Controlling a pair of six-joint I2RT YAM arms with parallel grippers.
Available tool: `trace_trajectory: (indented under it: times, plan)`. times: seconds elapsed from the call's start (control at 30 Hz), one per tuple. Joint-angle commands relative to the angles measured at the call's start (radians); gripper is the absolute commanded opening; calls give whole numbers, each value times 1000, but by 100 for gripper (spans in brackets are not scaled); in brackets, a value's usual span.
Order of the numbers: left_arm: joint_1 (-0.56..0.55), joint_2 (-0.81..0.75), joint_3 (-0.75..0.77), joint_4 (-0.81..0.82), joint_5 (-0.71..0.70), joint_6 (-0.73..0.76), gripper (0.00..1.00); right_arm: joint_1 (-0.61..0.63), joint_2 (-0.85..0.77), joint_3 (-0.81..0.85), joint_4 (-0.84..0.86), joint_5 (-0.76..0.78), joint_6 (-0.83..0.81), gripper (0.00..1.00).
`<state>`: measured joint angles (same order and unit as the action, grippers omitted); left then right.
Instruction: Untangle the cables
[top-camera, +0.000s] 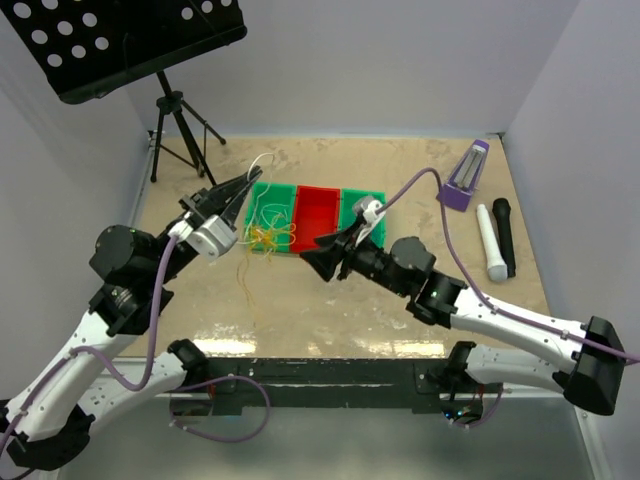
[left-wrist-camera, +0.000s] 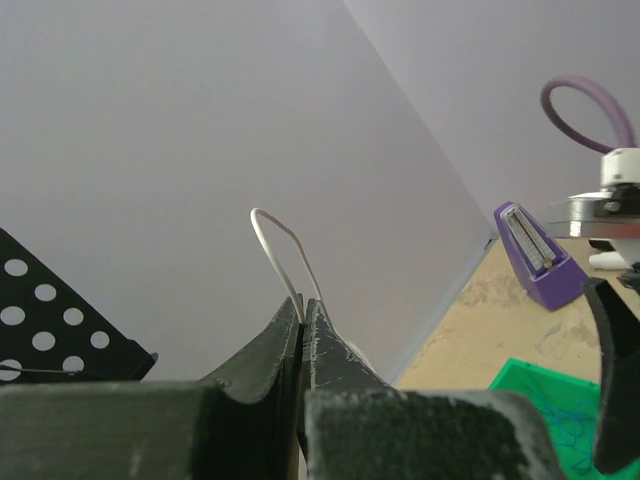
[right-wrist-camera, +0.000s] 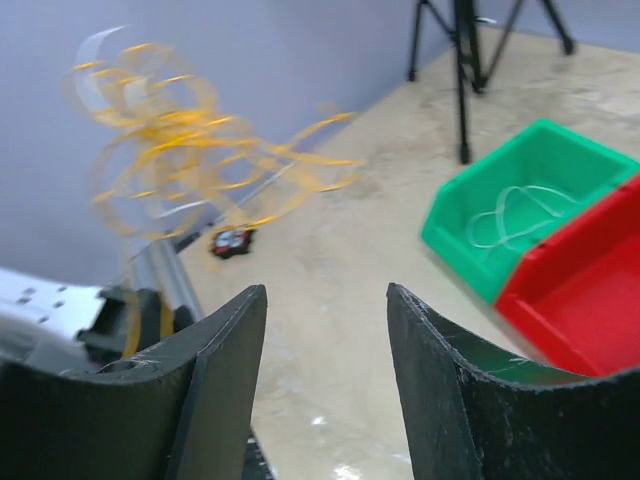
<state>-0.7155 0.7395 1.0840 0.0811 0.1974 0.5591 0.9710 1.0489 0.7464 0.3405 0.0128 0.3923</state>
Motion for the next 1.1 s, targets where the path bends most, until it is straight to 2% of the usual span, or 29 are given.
trace_trajectory:
  times: [0.0, 0.17, 0.27, 0.43, 0.67, 0.87, 1.07]
  plan:
    - [-1, 18, 1, 72, -26, -31, 0, 147, -20, -25, 135, 88, 11, 56]
    - [-1, 24, 8, 74, -32, -36, 0, 273, 92, 77, 141, 145, -20, 61]
    - [-1, 23, 13, 74, -36, -34, 0, 304, 175, 142, 155, 179, -41, 64]
    - [-1, 15, 19, 75, -41, -37, 0, 317, 286, 247, 161, 328, -56, 68]
    - [-2, 6, 24, 85, -42, -37, 0, 319, 456, 395, 158, 300, -63, 66]
    - [-1, -5, 24, 83, -49, -31, 0, 319, 493, 386, 219, 299, -27, 57]
    - [-1, -11, 16, 94, -55, -30, 0, 319, 508, 378, 220, 295, -14, 57]
